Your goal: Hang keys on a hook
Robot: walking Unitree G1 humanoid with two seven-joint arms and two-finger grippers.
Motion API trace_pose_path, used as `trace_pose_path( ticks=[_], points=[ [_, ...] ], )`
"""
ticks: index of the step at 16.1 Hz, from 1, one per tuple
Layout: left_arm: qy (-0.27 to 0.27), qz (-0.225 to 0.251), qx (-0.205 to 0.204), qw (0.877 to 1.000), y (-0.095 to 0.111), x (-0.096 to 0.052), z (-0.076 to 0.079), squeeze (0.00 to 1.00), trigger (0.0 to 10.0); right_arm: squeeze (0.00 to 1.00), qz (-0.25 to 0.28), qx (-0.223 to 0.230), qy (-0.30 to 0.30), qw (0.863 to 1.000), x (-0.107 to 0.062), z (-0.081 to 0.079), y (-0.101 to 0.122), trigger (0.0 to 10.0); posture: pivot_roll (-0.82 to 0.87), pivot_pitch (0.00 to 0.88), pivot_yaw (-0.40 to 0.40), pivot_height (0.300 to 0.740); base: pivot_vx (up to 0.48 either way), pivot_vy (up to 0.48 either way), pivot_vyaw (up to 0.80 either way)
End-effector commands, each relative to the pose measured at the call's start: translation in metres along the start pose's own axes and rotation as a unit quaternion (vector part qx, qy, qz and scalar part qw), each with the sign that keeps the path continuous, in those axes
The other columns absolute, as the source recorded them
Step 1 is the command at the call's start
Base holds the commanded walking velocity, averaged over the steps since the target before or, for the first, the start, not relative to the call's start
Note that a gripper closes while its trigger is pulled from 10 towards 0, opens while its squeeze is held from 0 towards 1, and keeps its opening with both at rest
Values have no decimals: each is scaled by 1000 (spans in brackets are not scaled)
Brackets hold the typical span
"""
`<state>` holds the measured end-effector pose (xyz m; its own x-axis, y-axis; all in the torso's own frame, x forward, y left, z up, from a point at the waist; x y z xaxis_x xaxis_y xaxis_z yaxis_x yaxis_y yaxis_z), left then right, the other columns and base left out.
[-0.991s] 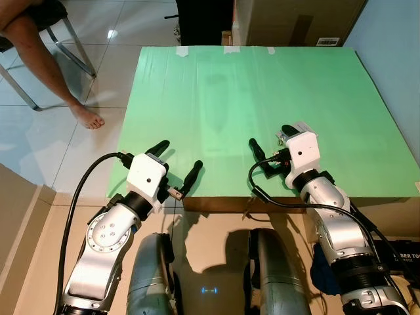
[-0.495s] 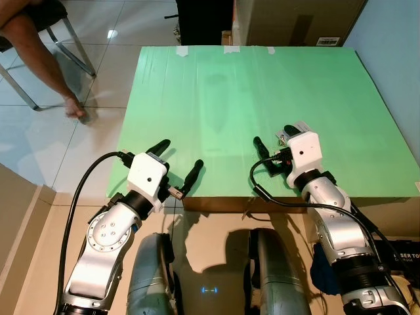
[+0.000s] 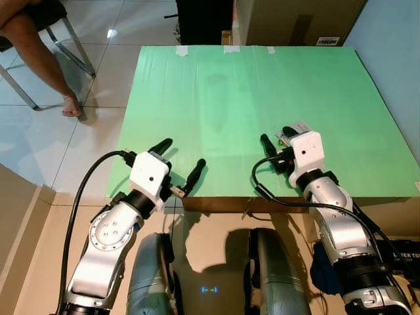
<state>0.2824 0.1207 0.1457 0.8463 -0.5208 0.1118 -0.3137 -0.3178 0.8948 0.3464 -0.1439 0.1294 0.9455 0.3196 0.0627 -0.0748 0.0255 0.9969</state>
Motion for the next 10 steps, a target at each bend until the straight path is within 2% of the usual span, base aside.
trace_pose_path(
  ticks=[1, 10],
  points=[
    [-6, 3, 2, 1000, 2, 1, 2, 0, 10000, 0, -13, -1, -9, 1000, -5, 5, -7, 0, -55, 228, 13, 602, 0, 0, 0],
    [-4, 6, 1, 1000, 1, 6, 1, 0, 10000, 0, -12, -6, -11, 1000, -7, 7, -7, 0, -66, 211, 11, 602, 0, 0, 0]
  ],
)
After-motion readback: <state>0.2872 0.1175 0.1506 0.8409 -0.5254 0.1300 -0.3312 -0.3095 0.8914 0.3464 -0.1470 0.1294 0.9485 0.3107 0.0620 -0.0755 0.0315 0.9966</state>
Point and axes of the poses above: a point about 5 cm out from each wrist's last joint towards the gripper, its own x axis pointing out of the wrist towards the gripper, its own y axis along the axis of the wrist's last joint, z = x × y, the point moved 3 cm from there along x, pointing out of the wrist towards the gripper, and after that the axes turned 12 degrees about x, right-handed, at the moved point
